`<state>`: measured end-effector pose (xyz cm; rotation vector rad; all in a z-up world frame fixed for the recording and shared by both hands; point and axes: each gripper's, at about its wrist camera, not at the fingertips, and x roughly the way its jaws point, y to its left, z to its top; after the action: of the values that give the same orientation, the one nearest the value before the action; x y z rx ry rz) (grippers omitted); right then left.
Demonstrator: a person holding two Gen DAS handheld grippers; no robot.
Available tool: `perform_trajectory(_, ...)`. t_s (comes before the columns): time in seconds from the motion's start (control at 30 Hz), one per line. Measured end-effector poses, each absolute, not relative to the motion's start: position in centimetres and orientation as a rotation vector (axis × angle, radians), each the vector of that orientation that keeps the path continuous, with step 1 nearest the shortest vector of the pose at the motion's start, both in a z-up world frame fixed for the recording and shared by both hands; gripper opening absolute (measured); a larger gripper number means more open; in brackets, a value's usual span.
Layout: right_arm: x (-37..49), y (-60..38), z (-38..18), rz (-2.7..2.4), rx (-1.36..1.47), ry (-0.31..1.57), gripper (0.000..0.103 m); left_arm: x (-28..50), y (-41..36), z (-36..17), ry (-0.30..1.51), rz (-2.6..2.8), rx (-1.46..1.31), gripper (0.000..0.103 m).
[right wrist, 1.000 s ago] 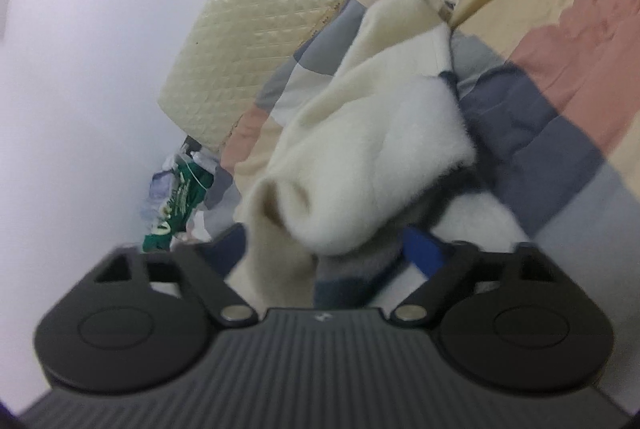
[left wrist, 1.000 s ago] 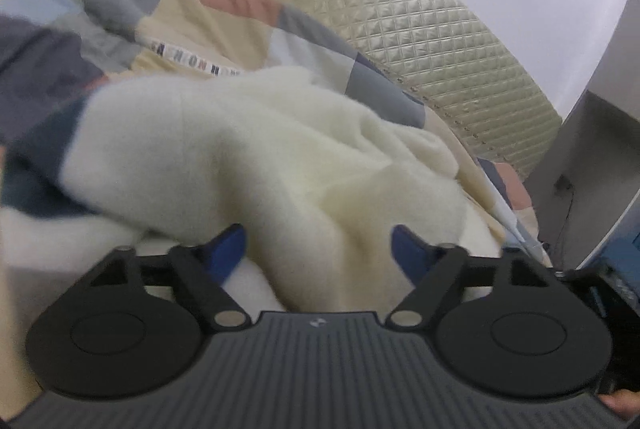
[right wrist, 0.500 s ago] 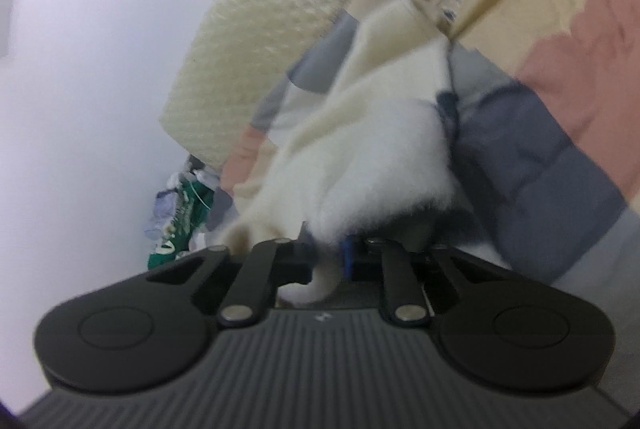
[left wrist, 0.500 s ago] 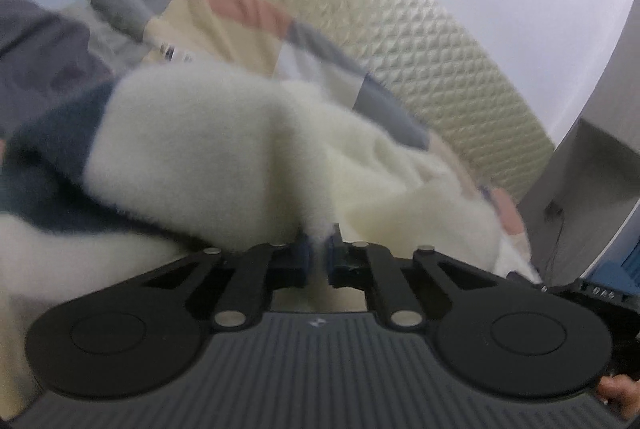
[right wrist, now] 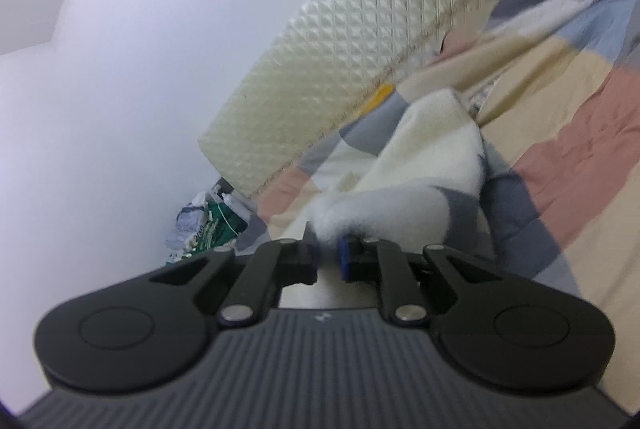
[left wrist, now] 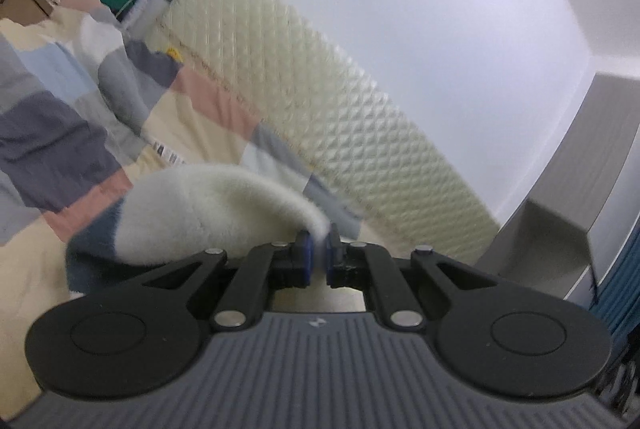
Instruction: Fold large clothes
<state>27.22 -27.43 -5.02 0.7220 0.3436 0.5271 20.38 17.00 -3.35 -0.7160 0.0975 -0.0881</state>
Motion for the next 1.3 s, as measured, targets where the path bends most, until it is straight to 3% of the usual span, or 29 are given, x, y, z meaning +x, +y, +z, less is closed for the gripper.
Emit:
perform_trajectory(0.3,19.2,-30.9,-2.0,0.517,0.709,0.29,0.013,11.7,13.6,0.9,0.116,-0.118,-0.703,0.007)
perform_trajectory(0.47,15.7,-32.2,-3.3,0.443,0.679,0.397,0.013,8.4,11.3,0.7,0.196,-0.093,-0.65,0.007)
perform_trajectory(0.9,21.0,-30.1,-11.5,0.243,0.58,0.705,0.014,14.4,8.1,-8.6,0.647,0.11,-0.462,0.008)
perform_trajectory(1.07,22.6,-29.5,-13.5,0.23,0.556,0.74,0.015,16.9,8.4,-11.0,0.695,0.158,-0.428,0.008)
perform_trajectory(1.3,22.0,-29.7,-13.6,0.25,0.618,0.722,0.019,16.5,10.0,-11.0,0.698,0.11,-0.581,0.011)
